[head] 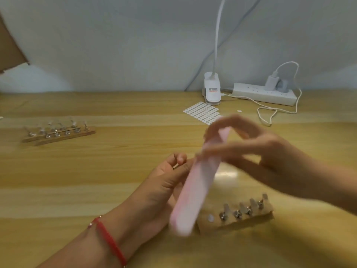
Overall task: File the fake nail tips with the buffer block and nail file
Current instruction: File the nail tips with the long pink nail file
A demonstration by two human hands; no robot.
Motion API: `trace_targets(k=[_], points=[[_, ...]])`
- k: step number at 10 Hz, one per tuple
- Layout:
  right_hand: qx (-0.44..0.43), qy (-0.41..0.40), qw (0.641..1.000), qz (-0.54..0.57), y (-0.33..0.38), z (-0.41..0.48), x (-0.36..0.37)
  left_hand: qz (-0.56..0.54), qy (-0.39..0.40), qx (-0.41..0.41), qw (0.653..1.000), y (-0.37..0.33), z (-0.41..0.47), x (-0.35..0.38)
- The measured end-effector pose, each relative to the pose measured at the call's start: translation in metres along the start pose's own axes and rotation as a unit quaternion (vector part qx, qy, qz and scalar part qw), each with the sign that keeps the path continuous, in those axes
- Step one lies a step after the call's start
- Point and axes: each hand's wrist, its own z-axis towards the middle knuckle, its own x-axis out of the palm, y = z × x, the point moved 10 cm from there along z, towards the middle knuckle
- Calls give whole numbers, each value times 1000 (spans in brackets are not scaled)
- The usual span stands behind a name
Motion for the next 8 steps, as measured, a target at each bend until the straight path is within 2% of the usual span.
trace_targets(k=[1, 2, 3, 4, 6, 7, 8], points=[[37, -1, 999, 1, -11, 5, -7, -84, -18, 11, 996, -5, -6, 8], [-20, 57, 998, 7, 6, 4, 6, -77, -1, 6, 997, -2, -6, 13], [30, 38, 999, -26, -10, 8, -9, -76, -13, 32, 996, -8, -9, 12], [-10, 58, 998, -16, 5, 6, 5, -73, -18, 29, 997, -9, -10, 14], [35, 35, 998, -33, -6, 9, -8, -43, -79, 78, 993, -17, -11, 8], [-37, 66, 997, -31, 15, 4, 8, -9, -74, 94, 993, -20, -14, 13], [29, 20, 997, -68, -6, 9, -15, 30, -85, 108, 990, -21, -14, 9]])
